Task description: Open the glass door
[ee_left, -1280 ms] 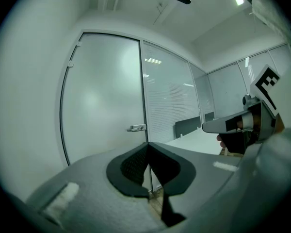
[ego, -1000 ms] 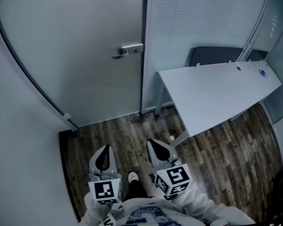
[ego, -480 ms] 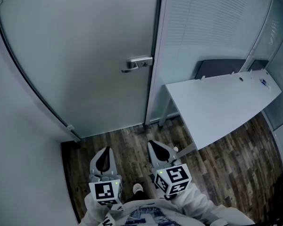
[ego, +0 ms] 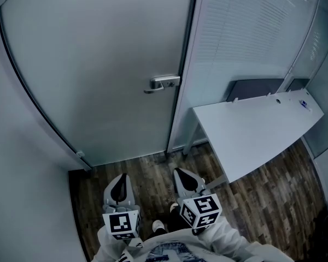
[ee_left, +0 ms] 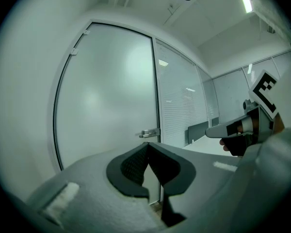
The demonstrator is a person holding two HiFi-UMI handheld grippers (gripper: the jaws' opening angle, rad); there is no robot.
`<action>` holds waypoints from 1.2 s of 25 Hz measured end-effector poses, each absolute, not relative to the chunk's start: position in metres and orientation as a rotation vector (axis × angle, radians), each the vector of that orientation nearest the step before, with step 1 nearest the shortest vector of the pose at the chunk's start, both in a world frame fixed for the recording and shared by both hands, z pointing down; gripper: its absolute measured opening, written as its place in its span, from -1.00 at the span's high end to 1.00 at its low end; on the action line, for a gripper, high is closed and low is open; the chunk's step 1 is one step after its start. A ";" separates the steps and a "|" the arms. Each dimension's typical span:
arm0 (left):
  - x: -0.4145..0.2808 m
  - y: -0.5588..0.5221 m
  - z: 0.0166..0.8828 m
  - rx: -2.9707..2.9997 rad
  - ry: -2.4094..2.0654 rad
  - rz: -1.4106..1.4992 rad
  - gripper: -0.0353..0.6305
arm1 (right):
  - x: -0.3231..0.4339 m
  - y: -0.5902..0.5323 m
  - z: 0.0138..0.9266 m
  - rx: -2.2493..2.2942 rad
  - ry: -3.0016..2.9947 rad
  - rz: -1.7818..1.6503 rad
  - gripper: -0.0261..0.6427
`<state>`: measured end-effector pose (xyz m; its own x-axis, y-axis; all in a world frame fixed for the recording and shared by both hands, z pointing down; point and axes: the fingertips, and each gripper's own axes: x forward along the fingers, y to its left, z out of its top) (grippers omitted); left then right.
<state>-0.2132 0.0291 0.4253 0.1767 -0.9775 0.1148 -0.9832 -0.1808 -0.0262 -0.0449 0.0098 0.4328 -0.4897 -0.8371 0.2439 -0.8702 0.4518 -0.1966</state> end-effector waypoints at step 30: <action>-0.188 -0.190 0.440 2.286 -2.035 0.309 0.88 | -0.021 -0.226 0.463 1.431 -2.597 0.582 0.91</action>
